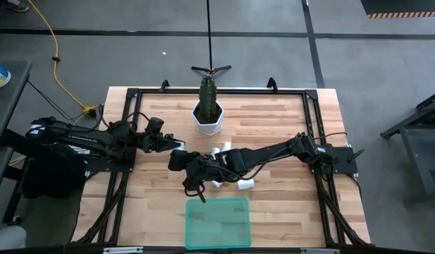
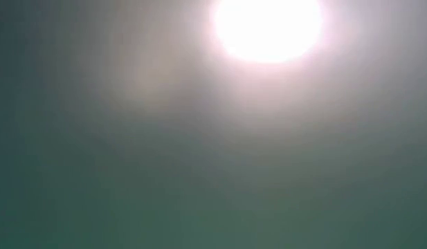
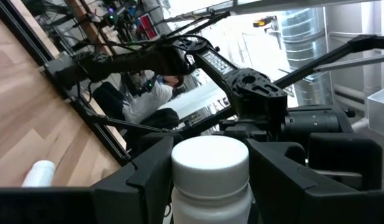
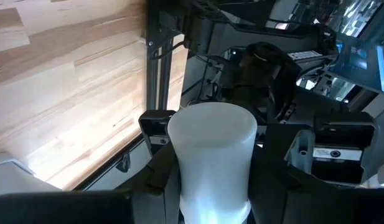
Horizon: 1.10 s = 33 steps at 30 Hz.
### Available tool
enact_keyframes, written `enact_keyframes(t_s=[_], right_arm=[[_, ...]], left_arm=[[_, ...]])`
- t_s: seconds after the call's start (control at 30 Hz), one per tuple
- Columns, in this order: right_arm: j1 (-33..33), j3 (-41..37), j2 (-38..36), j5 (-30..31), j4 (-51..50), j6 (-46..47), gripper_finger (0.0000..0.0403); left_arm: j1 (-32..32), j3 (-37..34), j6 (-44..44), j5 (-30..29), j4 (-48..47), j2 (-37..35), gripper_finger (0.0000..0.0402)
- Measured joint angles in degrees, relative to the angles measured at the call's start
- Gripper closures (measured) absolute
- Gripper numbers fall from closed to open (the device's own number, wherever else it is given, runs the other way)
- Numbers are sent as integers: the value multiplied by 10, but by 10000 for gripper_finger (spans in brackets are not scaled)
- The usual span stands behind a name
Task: Pick and place pill bottles into a basket
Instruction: Put the white pill bottle into the bin
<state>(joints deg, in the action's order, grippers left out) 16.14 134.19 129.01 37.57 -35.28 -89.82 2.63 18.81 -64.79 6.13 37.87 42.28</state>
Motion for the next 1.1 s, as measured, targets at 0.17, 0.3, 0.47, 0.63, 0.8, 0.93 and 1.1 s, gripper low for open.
enact_keyframes(t_s=[0.17,0.3,0.47,0.63,0.8,0.93,1.1], right_arm=[[0,0,0,-1,1,2,274],[0,0,0,0,0,4,281],[0,0,0,0,0,6,281],[0,0,0,0,0,7,281],[0,0,0,-1,3,18,273],[0,0,0,-6,30,46,219],[0,-1,0,8,63,87,179]], left_arm=[[0,0,2,-5,10,0,177],[0,0,0,-7,14,0,207],[0,0,9,-6,16,0,208],[0,0,23,-6,17,0,208],[0,0,37,-6,18,0,208],[1,0,57,-1,26,-1,208],[1,0,70,5,43,-2,208]])
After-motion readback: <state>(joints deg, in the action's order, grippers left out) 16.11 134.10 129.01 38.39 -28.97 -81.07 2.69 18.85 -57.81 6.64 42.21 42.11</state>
